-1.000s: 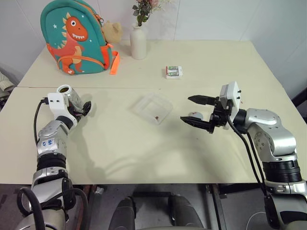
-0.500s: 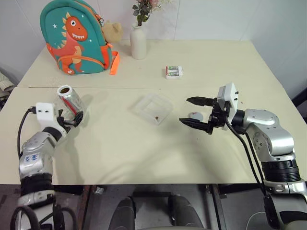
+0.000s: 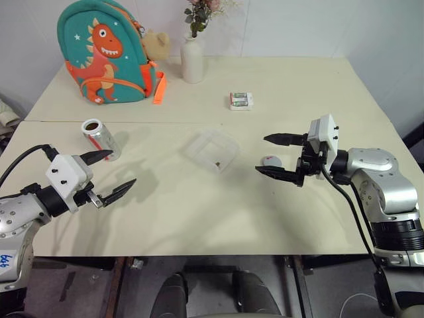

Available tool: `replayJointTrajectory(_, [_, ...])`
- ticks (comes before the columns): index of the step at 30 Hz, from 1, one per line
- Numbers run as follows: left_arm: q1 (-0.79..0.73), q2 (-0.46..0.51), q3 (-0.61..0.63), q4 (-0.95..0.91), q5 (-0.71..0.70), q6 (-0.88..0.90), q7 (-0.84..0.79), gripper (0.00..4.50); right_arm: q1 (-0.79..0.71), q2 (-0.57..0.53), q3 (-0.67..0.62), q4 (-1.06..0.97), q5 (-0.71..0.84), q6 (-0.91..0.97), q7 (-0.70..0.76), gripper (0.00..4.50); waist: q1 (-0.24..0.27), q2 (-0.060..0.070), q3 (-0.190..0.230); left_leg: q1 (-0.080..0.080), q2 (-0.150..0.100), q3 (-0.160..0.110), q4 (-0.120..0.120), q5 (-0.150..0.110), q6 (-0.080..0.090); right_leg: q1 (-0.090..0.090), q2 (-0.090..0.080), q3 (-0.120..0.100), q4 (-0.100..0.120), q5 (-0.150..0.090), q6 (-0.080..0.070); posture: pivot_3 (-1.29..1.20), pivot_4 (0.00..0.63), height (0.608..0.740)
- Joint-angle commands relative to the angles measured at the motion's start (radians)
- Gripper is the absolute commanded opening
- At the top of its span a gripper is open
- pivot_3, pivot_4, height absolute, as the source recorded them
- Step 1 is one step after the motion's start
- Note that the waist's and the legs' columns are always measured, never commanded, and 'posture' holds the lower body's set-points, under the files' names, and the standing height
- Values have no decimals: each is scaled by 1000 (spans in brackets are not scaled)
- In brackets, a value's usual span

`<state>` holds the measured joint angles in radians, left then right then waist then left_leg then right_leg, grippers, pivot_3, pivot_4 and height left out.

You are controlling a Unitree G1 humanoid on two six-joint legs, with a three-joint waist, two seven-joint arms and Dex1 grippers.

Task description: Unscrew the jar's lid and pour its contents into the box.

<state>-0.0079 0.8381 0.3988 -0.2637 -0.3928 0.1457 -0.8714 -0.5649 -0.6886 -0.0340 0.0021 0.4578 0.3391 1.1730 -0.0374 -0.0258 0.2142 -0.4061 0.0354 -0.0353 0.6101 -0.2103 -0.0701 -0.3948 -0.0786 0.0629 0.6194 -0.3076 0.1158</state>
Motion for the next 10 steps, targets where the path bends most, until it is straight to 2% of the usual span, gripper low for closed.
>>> replayJointTrajectory(1, [-40, 39, -7, 10, -62, 5, -94, 4468, -18, -28, -17, -25, 19, -7, 37, 4500, -4, 0, 0, 0, 0, 1, -1, 0, 0, 0, 0, 0, 0, 0, 0, 0, 150, 740])
replayJointTrajectory(10, [-167, 23, -67, 122, -26, -17, -104, 4468, 29, -54, -50, -96, 36, 33, 20, 4500, 1, 0, 0, 0, 2, 0, -5, -1, 2, -4, 2, 0, 2, 6, 12, 0, 150, 740])
